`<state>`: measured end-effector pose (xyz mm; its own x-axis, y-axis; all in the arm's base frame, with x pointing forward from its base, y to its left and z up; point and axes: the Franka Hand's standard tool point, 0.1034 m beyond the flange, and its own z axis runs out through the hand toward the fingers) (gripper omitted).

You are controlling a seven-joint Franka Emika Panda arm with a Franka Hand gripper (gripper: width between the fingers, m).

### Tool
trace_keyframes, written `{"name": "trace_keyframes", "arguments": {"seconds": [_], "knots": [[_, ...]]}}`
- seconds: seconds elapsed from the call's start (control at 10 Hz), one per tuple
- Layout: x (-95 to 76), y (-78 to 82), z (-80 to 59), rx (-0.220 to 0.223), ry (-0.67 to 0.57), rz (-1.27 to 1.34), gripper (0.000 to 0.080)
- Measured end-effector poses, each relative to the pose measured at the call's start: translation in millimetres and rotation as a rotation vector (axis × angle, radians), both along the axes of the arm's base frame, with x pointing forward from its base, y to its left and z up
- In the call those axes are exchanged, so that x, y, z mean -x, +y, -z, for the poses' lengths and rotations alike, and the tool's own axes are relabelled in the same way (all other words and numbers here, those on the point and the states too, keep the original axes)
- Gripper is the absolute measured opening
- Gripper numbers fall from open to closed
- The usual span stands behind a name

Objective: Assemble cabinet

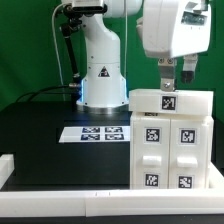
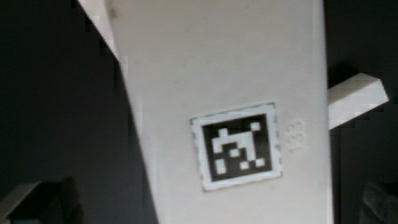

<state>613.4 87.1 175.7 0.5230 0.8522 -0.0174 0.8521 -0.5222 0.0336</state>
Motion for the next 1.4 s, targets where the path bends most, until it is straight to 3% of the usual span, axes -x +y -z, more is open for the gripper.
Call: {"name": "trace_keyframes", "arguments": {"seconds": [0.3,0.7,0.8,0.9,1.0,1.4], "knots": [[3.4,-2.5,15.1,0.005,0.021,-0.002,0.0797],[4.9,-12.0,23.2,0.004,0.012,0.007,0.0797],[5.4,-13.1,24.1,0.004,0.011,0.008,0.0676],[5.4,-13.4,24.1,0.004,0.012,0.011,0.0676],[5.4,-13.6,24.2,0.004,0.012,0.012,0.0556],[5.4,-13.9,24.2,0.003,0.011,0.039,0.0556]]}}
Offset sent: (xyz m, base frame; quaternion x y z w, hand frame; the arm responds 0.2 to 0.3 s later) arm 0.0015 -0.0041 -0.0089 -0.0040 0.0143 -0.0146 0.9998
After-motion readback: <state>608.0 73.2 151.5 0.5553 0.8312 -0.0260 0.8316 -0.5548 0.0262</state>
